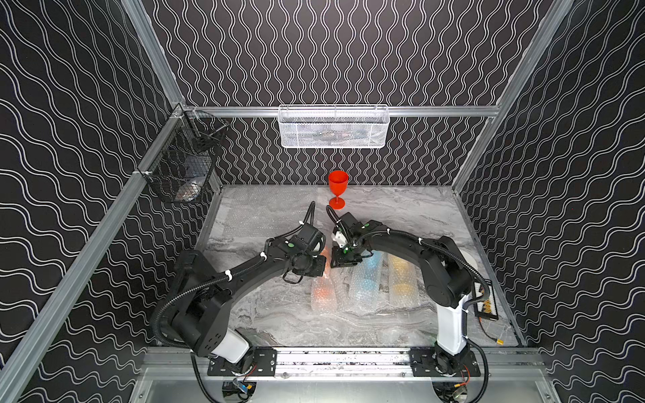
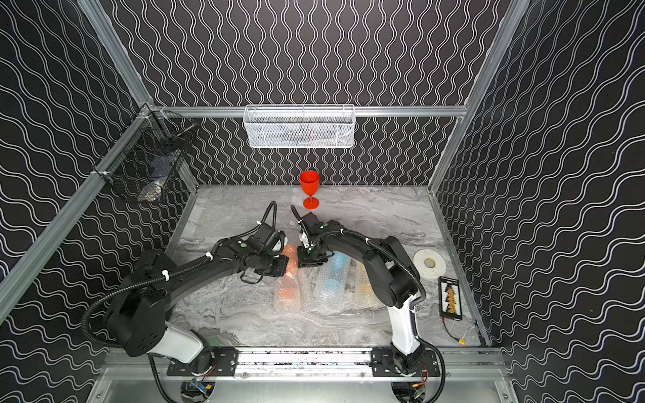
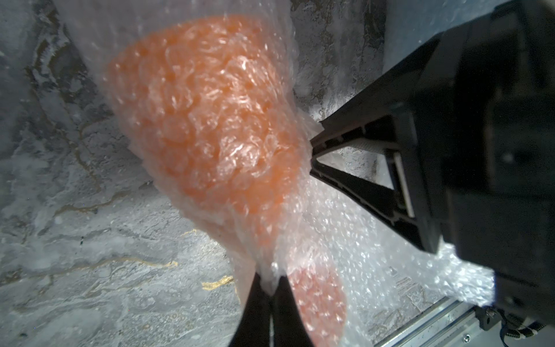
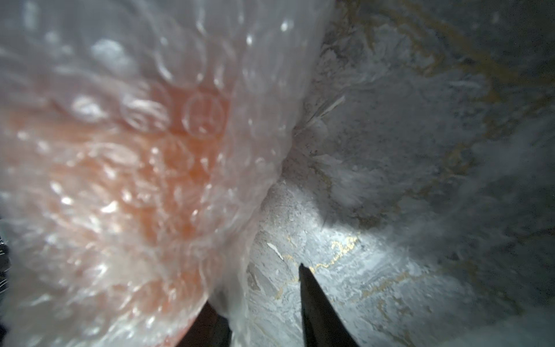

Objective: Unpack wine glasses from bubble wrap
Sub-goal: Unwrap the bubble wrap at the center of the board.

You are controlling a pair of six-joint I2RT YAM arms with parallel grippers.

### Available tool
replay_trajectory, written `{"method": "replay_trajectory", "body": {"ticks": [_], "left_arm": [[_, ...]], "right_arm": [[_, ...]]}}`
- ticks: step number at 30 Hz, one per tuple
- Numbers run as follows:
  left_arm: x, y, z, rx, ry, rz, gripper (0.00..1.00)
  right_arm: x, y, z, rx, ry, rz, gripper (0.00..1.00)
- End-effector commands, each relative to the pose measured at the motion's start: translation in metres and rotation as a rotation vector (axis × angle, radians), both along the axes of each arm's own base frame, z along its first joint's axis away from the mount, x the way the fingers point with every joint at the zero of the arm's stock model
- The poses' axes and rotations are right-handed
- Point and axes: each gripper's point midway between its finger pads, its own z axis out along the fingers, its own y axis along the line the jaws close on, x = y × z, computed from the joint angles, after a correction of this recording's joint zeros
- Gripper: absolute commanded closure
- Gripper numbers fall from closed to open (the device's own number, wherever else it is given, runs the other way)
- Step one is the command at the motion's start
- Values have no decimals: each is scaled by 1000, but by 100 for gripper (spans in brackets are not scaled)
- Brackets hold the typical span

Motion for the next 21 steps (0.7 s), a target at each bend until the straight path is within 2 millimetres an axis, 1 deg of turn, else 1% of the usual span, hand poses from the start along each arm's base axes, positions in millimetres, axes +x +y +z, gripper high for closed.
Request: {"method": "replay_trajectory", "body": {"ticks": [1,5,7,8,9,14,17,19,21], "left_arm": [[2,1,3,6,-13,-9,94],[2,1,2,7,-11,-8,94],[3,-1,3,3,-11,-11,94],[3,-1,2,4,-12,-11,94],[3,0,2,6,-14,-11,94],[2,2,-1,13,-6,-8,94],[1,2,-2,12,-7,-6,94],[0,3,-1,16,-8,-5,94],[0,4,-1,24,-10,-7,94]], "right_arm": [[3,0,1,-8,-16,7,65],[5,0,0,-12,-27,5,71],[5,0,0,-9,-27,6,72],[3,0,-9,-17,-7,8,73],[3,2,-11,-8,-1,13,75],[6,12,-3,39,-6,22,77],[6,12,-5,33,-5,24,77],[6,11,-5,30,-6,25,83],[6,11,-3,38,-11,23,85]]}}
